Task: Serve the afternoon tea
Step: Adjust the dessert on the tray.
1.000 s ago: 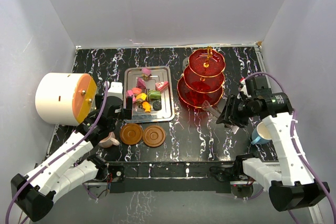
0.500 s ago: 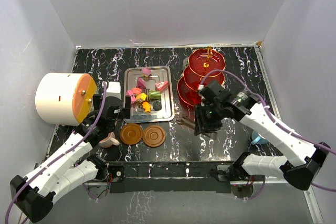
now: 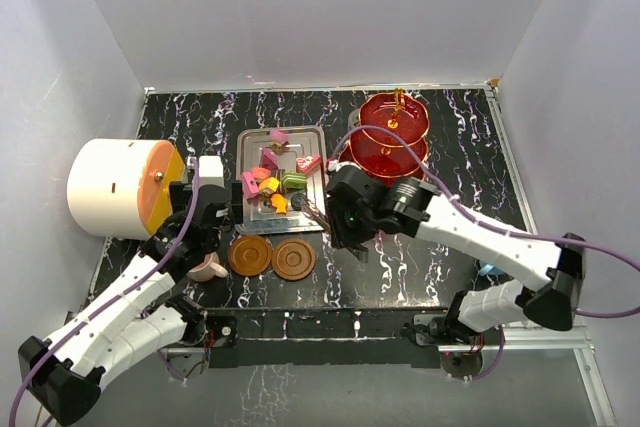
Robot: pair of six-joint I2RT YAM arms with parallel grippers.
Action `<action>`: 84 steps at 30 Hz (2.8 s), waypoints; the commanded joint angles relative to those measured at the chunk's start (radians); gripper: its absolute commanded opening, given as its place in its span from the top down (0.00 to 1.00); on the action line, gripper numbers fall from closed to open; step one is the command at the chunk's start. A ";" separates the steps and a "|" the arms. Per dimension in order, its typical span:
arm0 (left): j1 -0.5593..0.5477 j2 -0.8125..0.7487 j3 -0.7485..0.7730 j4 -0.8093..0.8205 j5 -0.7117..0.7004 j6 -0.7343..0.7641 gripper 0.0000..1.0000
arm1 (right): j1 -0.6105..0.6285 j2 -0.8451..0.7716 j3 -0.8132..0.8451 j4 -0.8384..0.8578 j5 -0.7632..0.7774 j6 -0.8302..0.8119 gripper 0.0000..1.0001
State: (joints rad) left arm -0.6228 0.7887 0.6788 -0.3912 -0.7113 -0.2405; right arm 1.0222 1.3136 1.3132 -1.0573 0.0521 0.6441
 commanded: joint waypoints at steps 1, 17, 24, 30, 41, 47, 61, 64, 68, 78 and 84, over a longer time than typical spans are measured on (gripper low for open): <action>0.006 -0.017 0.020 -0.008 -0.043 -0.010 0.01 | 0.005 0.068 0.066 0.128 0.139 -0.031 0.72; 0.006 -0.007 0.018 -0.007 -0.060 -0.011 0.01 | -0.030 0.323 0.278 0.233 0.134 -0.083 0.68; 0.006 -0.021 0.016 -0.010 -0.082 -0.017 0.01 | -0.104 0.379 0.342 0.251 0.105 -0.058 0.67; 0.006 -0.024 0.015 -0.008 -0.082 -0.018 0.01 | -0.119 0.541 0.526 0.172 0.181 -0.121 0.67; 0.006 -0.020 0.013 -0.007 -0.070 -0.021 0.01 | -0.161 0.845 0.951 0.086 0.283 -0.438 0.65; 0.006 -0.026 0.009 -0.008 -0.073 -0.021 0.01 | -0.187 0.876 0.941 0.091 0.279 -0.481 0.64; 0.006 -0.011 0.007 -0.001 -0.060 -0.015 0.01 | -0.236 0.946 0.987 0.089 0.193 -0.547 0.59; 0.006 -0.011 0.007 0.000 -0.060 -0.014 0.01 | -0.242 0.961 0.998 0.088 0.186 -0.553 0.59; 0.006 -0.011 0.007 0.001 -0.060 -0.014 0.01 | -0.243 0.979 1.010 0.102 0.179 -0.563 0.59; 0.006 -0.010 0.006 0.001 -0.059 -0.013 0.01 | -0.247 1.006 1.026 0.091 0.204 -0.546 0.66; 0.006 -0.013 0.006 0.002 -0.055 -0.011 0.01 | -0.246 0.937 0.930 0.104 0.184 -0.460 0.73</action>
State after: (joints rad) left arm -0.6228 0.7818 0.6788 -0.3969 -0.7578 -0.2543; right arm 0.7822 2.3306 2.2879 -0.9951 0.2371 0.1211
